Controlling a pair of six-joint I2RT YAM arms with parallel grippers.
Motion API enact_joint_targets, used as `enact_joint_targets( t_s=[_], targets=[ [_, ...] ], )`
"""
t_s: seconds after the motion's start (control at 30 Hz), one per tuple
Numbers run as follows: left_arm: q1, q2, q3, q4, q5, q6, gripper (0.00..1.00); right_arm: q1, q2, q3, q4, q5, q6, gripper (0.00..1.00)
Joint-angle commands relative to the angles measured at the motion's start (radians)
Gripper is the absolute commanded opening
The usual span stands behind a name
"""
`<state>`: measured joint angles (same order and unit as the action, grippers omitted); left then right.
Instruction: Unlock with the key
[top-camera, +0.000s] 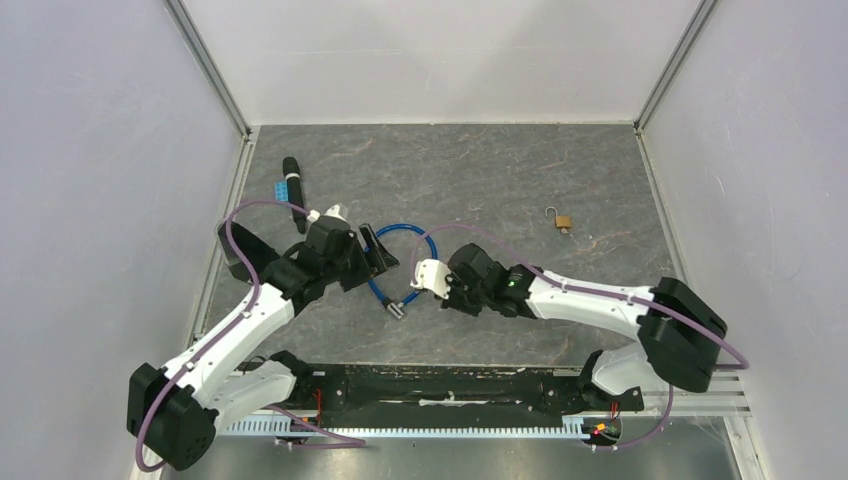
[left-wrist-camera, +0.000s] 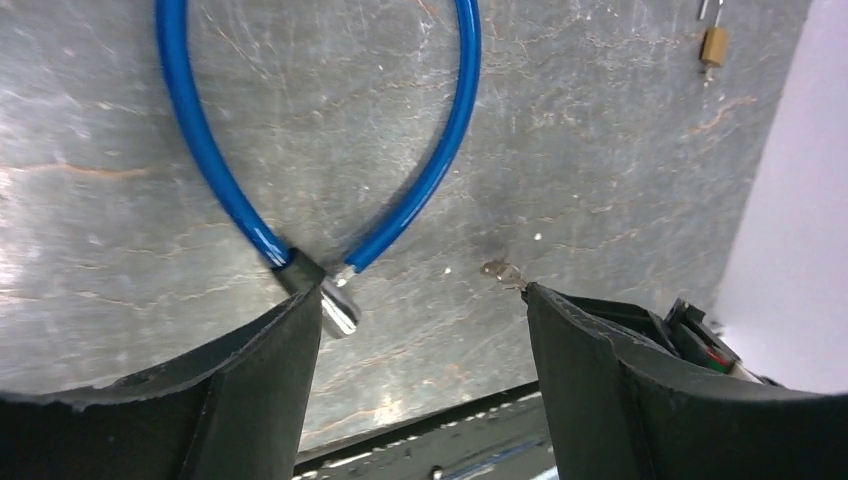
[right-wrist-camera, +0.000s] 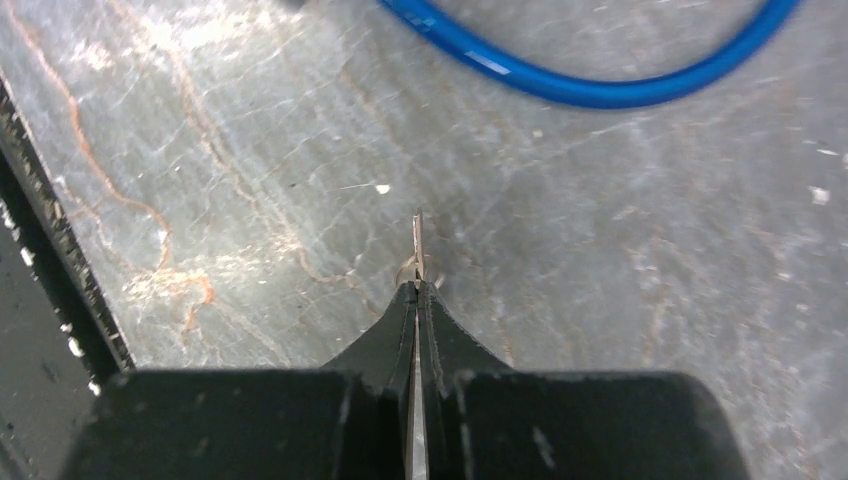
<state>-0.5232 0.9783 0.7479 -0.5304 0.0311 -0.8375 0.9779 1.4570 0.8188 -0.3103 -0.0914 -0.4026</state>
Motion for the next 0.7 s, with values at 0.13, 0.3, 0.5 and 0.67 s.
enact_joint_targets(
  t_s=[0.13,0.3,0.5,0.67],
  targets=[
    [-0.03,0.063,-0.078,0.269,0.073,-0.387,0.8,0.046,-0.178,-0.117,0.325,0.217,0.041,0.0],
    [-0.091,0.13,-0.059,0.347,0.084,-0.49,0.8,0.095,-0.221,-0.161,0.427,0.324,0.021,0.0],
    [-0.164,0.217,-0.023,0.376,0.087,-0.56,0.79,0.149,-0.243,-0.188,0.489,0.409,-0.007,0.0],
    [-0.202,0.242,-0.029,0.412,0.061,-0.627,0.71,0.174,-0.247,-0.195,0.506,0.451,-0.019,0.0]
  ],
)
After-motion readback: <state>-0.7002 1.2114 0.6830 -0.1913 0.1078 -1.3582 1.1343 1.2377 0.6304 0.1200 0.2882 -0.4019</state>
